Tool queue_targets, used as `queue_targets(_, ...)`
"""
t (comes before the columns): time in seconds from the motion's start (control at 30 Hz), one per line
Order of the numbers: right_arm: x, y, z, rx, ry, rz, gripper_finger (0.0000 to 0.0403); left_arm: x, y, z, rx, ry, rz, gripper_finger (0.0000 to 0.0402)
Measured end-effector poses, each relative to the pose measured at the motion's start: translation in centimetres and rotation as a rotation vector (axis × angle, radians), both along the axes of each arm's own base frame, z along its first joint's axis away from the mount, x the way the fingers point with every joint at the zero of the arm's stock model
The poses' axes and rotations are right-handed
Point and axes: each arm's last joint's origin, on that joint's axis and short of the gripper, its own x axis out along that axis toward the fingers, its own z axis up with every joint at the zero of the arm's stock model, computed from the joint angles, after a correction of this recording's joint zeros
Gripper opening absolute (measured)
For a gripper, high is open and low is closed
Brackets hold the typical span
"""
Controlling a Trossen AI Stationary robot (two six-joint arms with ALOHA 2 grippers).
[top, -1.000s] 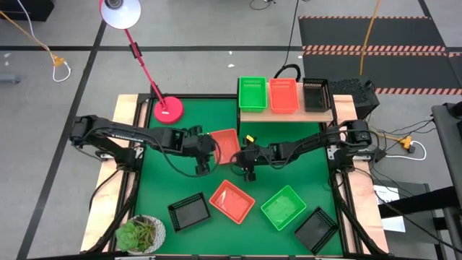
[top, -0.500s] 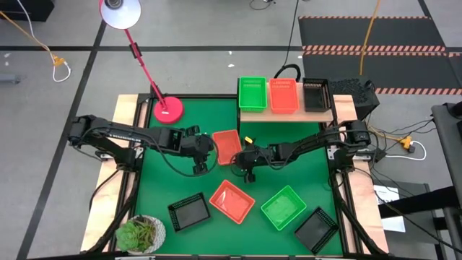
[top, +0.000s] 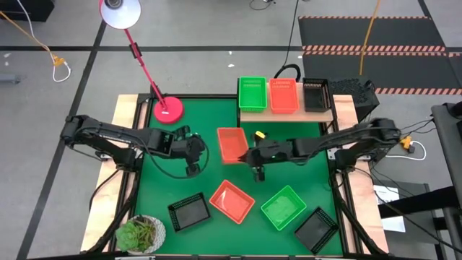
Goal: Stack baskets on shelf by color
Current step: Stack the top orange basket on top of the orange basket on the shelf
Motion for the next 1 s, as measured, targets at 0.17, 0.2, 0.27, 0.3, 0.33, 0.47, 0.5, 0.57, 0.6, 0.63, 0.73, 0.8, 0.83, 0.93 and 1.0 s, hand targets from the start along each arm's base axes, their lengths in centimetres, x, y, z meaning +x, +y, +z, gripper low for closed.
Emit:
queue_targets(0.17, -2.6, 0.1, 4.0, -0.041, -0.111, 0.016, 0.0006, -1.2, 0.3, -0.3, -0.002, -0.041, 0.026, 0.0133)
queue_targets(0.2, -3.3, 0.0, 4.7, -0.059, -0.117, 0.006, 0.0006, -1.2, 0.3, -0.4, -0.004, -0.053, 0.028, 0.0133)
queue_targets(0.27, -4.5, -0.2, 5.7, -0.110, -0.121, -0.029, 0.0005, -1.3, 0.3, -0.6, -0.010, -0.093, 0.030, 0.0133)
queue_targets(0.3, -5.1, -0.4, 6.3, -0.137, -0.113, -0.048, 0.0005, -1.4, 0.3, -0.8, -0.008, -0.094, 0.025, 0.0133)
queue_targets(0.33, -5.8, -0.5, 6.9, -0.159, -0.097, -0.069, 0.0005, -1.3, 0.3, -1.0, -0.006, -0.106, 0.015, 0.0133)
queue_targets(0.47, -7.8, -1.0, 9.4, -0.242, -0.039, -0.134, 0.0005, -0.9, 0.1, -2.0, -0.009, -0.141, -0.042, 0.0133)
queue_targets(0.5, -8.3, -1.1, 9.9, -0.262, -0.019, -0.147, 0.0005, -0.5, 0.1, -2.1, -0.012, -0.173, -0.062, 0.0133)
queue_targets(0.57, -9.0, -1.3, 11.1, -0.297, 0.004, -0.174, 0.0005, -0.2, 0.0, -2.4, -0.002, -0.213, -0.101, 0.0133)
queue_targets(0.6, -9.3, -1.4, 11.8, -0.312, 0.010, -0.184, 0.0005, -0.1, -0.1, -2.6, 0.004, -0.218, -0.121, 0.0133)
queue_targets(0.63, -9.6, -1.5, 12.3, -0.330, 0.028, -0.195, 0.0006, 0.1, -0.2, -2.8, 0.001, -0.246, -0.143, 0.0133)
queue_targets(0.73, -10.5, -2.0, 14.0, -0.372, 0.075, -0.213, 0.0006, 0.6, -0.4, -3.1, 0.004, -0.324, -0.215, 0.0133)
queue_targets(0.8, -11.0, -2.4, 14.9, -0.402, 0.099, -0.213, 0.0006, 0.8, -0.5, -3.2, -0.007, -0.375, -0.267, 0.0133)
queue_targets(0.83, -11.3, -2.6, 15.3, -0.419, 0.111, -0.211, 0.0007, 0.9, -0.6, -3.4, -0.015, -0.393, -0.290, 0.0133)
queue_targets(0.93, -11.9, -3.4, 16.4, -0.470, 0.145, -0.222, 0.0007, 0.9, -0.7, -3.9, -0.031, -0.427, -0.329, 0.0133)
queue_targets(1.0, -12.3, -3.9, 16.9, -0.495, 0.167, -0.238, 0.0008, 0.8, -0.7, -4.2, -0.038, -0.436, -0.334, 0.0133)
